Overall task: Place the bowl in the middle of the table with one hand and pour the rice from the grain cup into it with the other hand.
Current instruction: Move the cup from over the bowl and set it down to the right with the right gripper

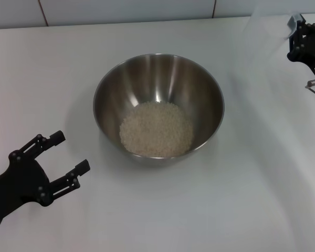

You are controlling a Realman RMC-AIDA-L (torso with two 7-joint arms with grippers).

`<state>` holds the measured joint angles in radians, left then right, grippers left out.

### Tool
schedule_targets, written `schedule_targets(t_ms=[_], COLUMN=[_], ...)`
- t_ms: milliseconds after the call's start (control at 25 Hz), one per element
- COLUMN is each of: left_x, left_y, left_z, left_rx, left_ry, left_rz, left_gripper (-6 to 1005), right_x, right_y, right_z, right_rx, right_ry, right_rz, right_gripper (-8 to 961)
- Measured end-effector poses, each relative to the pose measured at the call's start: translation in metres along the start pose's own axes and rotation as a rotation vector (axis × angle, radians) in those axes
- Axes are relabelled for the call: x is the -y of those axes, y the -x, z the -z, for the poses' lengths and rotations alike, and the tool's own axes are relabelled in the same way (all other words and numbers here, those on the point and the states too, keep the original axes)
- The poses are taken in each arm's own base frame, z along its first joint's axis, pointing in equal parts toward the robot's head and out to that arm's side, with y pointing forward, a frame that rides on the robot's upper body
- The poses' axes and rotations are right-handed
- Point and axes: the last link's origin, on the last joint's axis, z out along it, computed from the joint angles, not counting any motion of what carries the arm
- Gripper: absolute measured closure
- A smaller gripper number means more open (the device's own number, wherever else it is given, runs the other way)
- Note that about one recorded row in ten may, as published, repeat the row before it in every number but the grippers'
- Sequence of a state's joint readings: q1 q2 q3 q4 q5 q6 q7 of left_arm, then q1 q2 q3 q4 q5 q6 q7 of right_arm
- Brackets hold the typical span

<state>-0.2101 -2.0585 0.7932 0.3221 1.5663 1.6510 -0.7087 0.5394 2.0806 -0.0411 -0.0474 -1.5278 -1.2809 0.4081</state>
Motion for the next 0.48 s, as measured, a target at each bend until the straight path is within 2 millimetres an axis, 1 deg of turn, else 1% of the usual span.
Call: schedule_targets(t_ms=[200,480], left_x=[0.000,0.000], left_y=[0.000,0.000], left_z=[0.000,0.000], left_rx=[0.000,-0.001], left_ry=[-0.001,0.000], left_rz=[0.000,-0.001], left_gripper=[155,155], right_x=[-0.002,-0.005], right_y=[-0.004,-0.023], right_z=[-0.001,-0.006], right_rx=[-0.025,-0.154], right_ry=[0.002,-0.012], right_rz=[-0.003,-0.010], right_gripper=[936,931])
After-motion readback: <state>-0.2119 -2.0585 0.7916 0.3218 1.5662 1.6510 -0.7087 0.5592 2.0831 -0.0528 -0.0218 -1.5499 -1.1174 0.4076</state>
